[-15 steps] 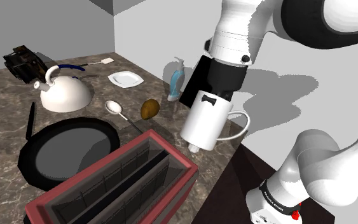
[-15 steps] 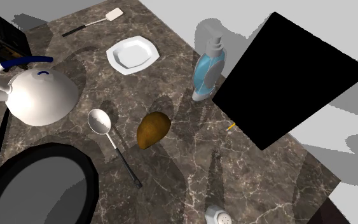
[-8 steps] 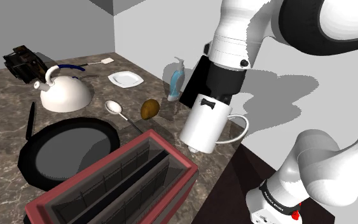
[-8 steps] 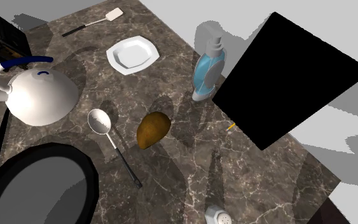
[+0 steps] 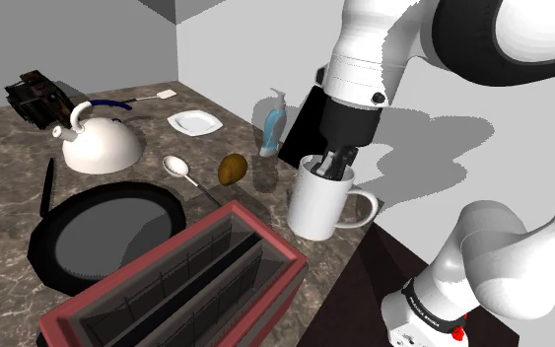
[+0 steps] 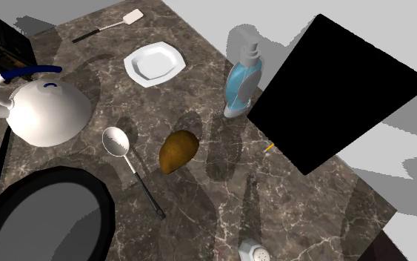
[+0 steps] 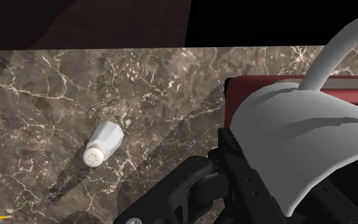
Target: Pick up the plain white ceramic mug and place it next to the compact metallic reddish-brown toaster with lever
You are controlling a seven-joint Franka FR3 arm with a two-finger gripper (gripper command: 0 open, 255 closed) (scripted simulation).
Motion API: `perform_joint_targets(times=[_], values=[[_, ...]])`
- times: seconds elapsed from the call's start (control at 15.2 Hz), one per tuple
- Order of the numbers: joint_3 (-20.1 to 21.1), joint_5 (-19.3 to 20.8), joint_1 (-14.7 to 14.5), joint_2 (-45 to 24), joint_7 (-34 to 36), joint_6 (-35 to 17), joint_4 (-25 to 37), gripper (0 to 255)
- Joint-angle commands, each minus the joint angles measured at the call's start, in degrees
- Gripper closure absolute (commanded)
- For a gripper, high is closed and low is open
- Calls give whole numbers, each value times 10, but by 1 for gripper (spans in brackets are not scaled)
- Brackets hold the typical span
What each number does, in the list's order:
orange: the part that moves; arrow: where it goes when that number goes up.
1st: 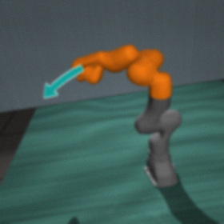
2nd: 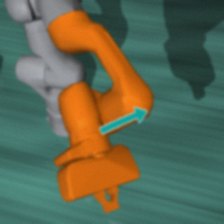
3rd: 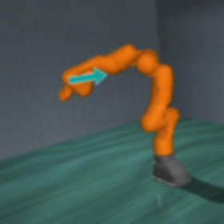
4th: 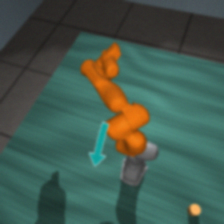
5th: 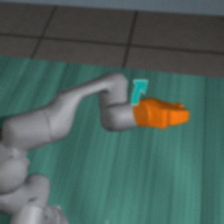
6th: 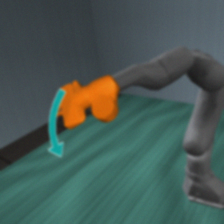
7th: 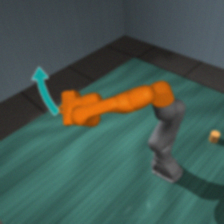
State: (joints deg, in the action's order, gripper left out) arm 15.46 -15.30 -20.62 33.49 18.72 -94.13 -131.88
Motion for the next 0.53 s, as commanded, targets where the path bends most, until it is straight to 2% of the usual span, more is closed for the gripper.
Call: perform_joint_targets(times=[0.0,0.13,0.46], values=[[0,0,0,0,0,0,0,255],[0,0,0,0,0,0,0,255],[-5,4,2,-4,5,37,41,255]])
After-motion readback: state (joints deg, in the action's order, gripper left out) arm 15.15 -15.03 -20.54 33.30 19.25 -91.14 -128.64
